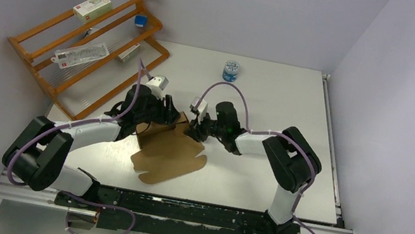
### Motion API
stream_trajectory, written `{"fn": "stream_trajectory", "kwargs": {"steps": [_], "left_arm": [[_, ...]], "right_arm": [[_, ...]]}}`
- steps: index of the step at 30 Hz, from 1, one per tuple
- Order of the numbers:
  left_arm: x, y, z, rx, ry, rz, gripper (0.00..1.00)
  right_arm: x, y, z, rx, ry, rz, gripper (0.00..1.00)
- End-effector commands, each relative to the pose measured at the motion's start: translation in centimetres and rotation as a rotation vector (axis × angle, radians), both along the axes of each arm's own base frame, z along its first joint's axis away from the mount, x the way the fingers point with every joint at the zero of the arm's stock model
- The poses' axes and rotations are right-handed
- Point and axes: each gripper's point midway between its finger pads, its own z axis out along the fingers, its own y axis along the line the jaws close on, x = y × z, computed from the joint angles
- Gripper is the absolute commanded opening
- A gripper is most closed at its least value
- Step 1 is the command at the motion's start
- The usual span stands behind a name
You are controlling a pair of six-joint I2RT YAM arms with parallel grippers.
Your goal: Fold the paper box
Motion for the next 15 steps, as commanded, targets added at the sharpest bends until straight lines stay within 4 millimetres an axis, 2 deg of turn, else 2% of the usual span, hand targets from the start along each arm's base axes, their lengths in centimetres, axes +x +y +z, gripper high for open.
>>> {"fn": "stream_trajectory", "kwargs": {"steps": [1,8,15], "left_arm": [[-0.7,-0.7,-0.3,-0.031,0.02,-0.045,0.59],[-1.0,-1.2,-0.2,-0.047,0.025,-0.075,0.58],[-1.1,-1.4,-0.5,-0.054,0.038,-0.083,0.58]], "right_arm": [[1.1,0.9,3.4,0.094,-0.097,-0.067,0.36],[1.4,1.5,4.8,0.136,-0.18,-0.141,0.35],[1.8,1.4,4.5,0.155,-0.213,-0.233,0.32]]}}
